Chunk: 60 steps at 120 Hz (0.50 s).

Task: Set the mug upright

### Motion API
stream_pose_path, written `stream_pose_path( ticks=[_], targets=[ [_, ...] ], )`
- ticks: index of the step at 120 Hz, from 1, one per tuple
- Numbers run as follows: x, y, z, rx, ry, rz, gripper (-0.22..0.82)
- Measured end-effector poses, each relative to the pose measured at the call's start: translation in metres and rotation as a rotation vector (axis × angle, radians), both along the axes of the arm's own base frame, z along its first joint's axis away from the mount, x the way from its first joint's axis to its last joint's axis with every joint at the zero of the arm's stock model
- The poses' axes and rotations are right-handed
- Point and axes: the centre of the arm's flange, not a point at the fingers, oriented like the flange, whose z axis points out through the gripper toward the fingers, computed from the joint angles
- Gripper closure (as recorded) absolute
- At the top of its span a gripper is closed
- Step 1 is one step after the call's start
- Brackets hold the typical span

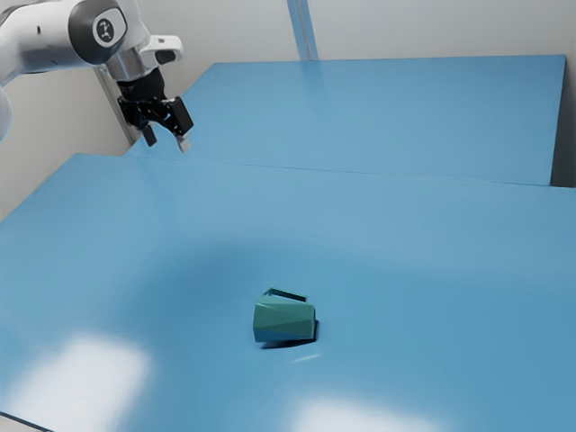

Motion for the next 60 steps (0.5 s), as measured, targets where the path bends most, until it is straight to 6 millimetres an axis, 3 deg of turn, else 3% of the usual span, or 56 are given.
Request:
stream_pose_path(
  ticks=[33,52,60],
  targets=[
    [-0.002,0.001,0.001,-0.003,-0.004,0.003,0.00],
    [-0.018,-0.007,-0.032,-0.107,0.066,0.019,0.00],
    [-0.034,-0.011,-0.048,-0.192,0.095,0.038,0.00]
  ],
)
